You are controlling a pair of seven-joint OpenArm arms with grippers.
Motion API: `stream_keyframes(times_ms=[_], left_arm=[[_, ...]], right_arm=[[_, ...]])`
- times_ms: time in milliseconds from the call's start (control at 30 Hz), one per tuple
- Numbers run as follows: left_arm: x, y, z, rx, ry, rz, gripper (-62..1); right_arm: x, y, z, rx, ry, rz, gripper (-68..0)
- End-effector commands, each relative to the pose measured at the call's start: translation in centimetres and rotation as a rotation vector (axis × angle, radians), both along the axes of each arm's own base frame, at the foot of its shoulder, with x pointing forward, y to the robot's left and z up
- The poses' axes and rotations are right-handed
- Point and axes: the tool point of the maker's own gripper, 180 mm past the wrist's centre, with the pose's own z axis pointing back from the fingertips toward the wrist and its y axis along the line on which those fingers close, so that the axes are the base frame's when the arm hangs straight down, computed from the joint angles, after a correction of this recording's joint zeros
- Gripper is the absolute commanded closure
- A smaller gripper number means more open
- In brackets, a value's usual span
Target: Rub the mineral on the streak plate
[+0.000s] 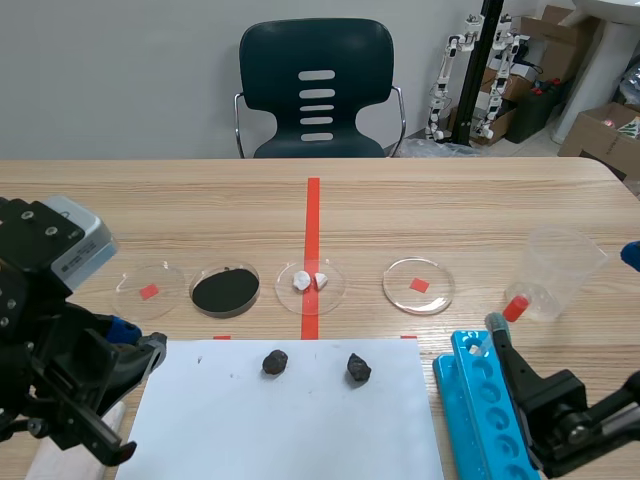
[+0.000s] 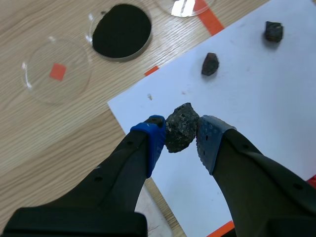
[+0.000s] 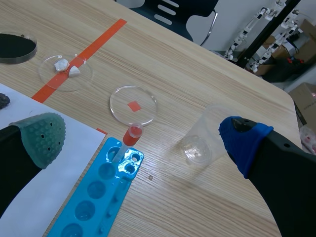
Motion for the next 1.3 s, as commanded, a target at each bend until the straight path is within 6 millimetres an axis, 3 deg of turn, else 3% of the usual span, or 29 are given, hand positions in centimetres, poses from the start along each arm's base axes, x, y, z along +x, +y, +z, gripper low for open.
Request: stream_keyframes(times_ms=[0,400,633,1267], left_arm=[[0.5,0.4,-0.2,-0.004,0.019,0.04,-11.3],[1.2,6.3,-4.7,0.113,0.34,0.305,-11.3],[0.7,7.4,-5.9,0.152,0.493,0.36,-11.3],[0.6,8.7,-7.9,0.145,0.613,0.444,-11.3]], right_arm=[[0.3,0.2,1.0,0.01,-0.035,0.003,-67.9],[0.3,0.2,1.0,0.01,-0.035,0.004,-67.9],[0.3,0.2,1.0,0.01,-0.036,0.004,-67.9],[0.3,0.2,1.0,0.01,-0.036,0.004,-67.9]])
